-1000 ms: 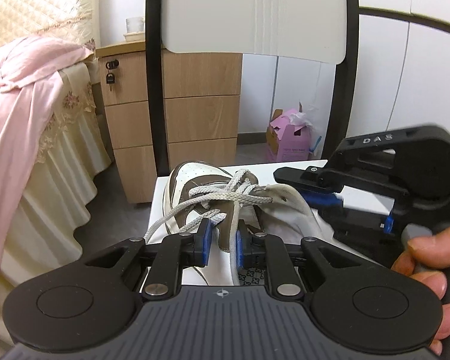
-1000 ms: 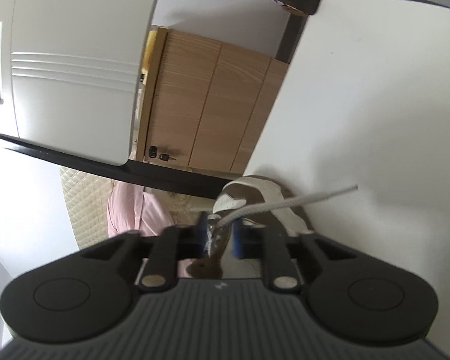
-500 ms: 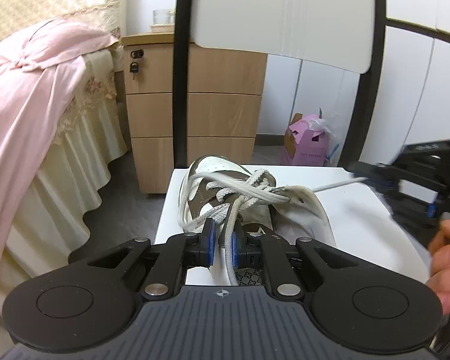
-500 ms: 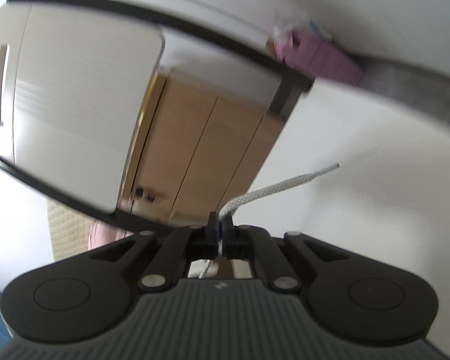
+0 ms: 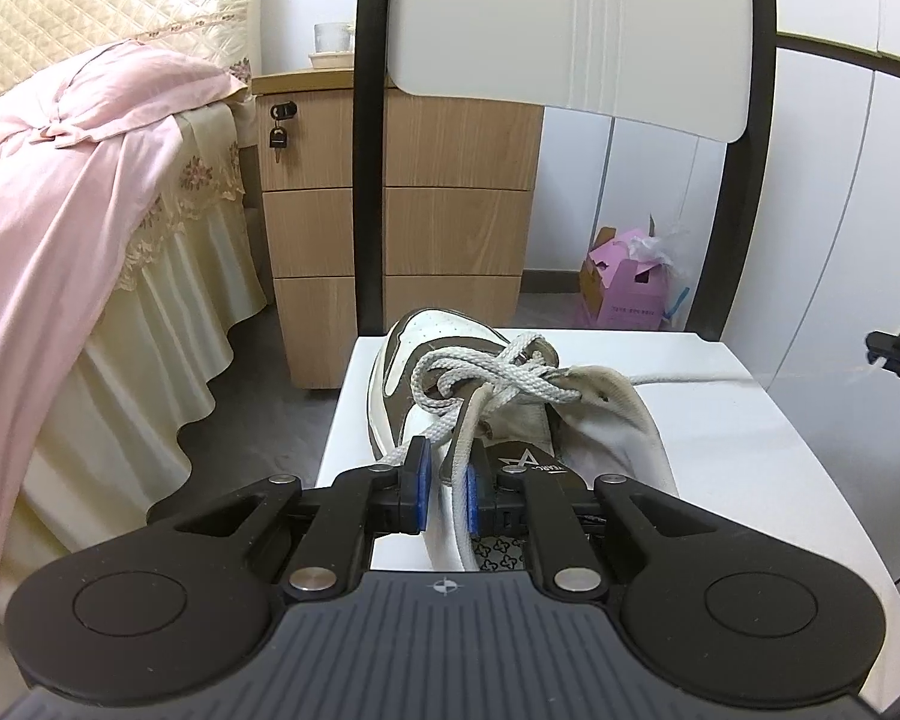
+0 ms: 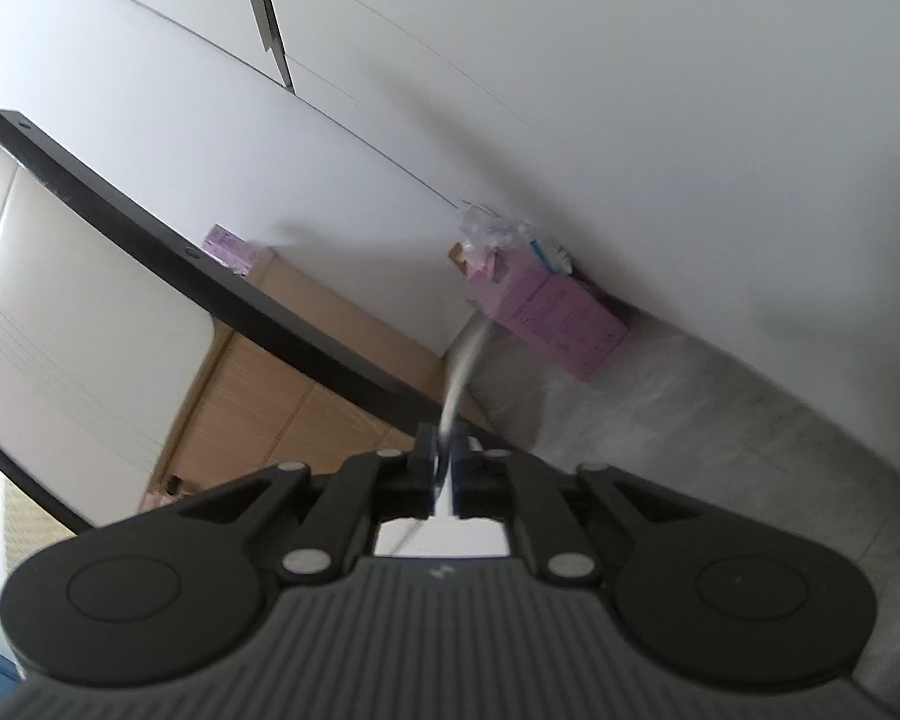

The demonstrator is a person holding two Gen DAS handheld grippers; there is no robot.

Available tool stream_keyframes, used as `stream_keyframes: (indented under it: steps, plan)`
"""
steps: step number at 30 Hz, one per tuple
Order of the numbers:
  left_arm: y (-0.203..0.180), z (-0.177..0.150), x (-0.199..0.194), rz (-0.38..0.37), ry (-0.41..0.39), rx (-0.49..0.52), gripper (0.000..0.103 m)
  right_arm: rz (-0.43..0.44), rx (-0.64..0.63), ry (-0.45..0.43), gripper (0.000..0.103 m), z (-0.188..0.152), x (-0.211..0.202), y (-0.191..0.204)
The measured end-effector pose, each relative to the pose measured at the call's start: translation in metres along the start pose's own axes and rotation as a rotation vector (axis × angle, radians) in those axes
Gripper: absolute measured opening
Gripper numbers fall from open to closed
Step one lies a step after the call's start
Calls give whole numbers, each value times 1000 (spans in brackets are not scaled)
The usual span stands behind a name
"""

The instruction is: Lace up shoes with both hands

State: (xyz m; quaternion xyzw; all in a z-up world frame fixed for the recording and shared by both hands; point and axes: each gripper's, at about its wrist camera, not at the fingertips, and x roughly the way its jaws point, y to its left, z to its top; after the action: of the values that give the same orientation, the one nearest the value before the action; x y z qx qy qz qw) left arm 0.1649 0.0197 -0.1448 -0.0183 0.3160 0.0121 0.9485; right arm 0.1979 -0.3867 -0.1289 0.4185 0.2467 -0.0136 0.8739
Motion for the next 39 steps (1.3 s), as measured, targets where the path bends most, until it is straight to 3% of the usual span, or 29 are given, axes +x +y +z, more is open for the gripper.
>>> stream_keyframes:
  steps: [2, 3, 4, 6, 10, 14, 20, 24, 27, 29, 31, 32, 35, 36, 37, 39]
  plan:
    - [1, 1, 0, -11, 2, -4, 16, -26, -41, -15, 26, 3, -7, 3]
    - [1, 1, -1, -15, 4, -2, 17, -35, -58, -20, 47, 4, -10, 6]
    - [1, 2, -1, -19, 5, -1, 17, -39, -70, -28, 62, 4, -13, 8]
    - [2, 2, -5, -31, 14, -6, 17, -32, -93, -47, 67, 4, -18, 14]
    - [5, -2, -31, -61, 4, -51, 22, 28, -102, -58, 99, -3, -32, 26]
    - [1, -5, -48, -85, -26, -20, 42, 115, -49, -16, 103, -19, -35, 40]
    - [0, -6, -36, -87, -28, 43, 42, 269, 85, 197, 103, -66, -17, 71]
    - [4, -6, -29, -93, -28, 39, 42, 282, 150, 328, 103, -104, 4, 90]
    - [6, -4, -24, -91, -26, 23, 42, 267, 203, 370, 103, -124, 25, 94]
    - [8, -2, -20, -87, -25, 8, 40, 257, 253, 384, 100, -136, 37, 94]
    - [11, 0, -17, -88, -22, -5, 36, 228, 283, 386, 81, -145, 41, 91]
    - [13, 1, -15, -91, -19, -15, 28, 220, 284, 385, 74, -147, 45, 92]
    - [19, 2, -12, -110, -12, -61, 14, 215, 287, 373, 39, -148, 51, 94]
    - [20, 2, -13, -103, -15, -66, 10, 203, 291, 380, 12, -147, 54, 92]
    - [20, 2, -13, -95, -16, -70, 10, 193, 302, 386, 3, -147, 55, 89]
    - [22, 2, -13, -86, -13, -99, 10, 193, 321, 379, 3, -145, 58, 82]
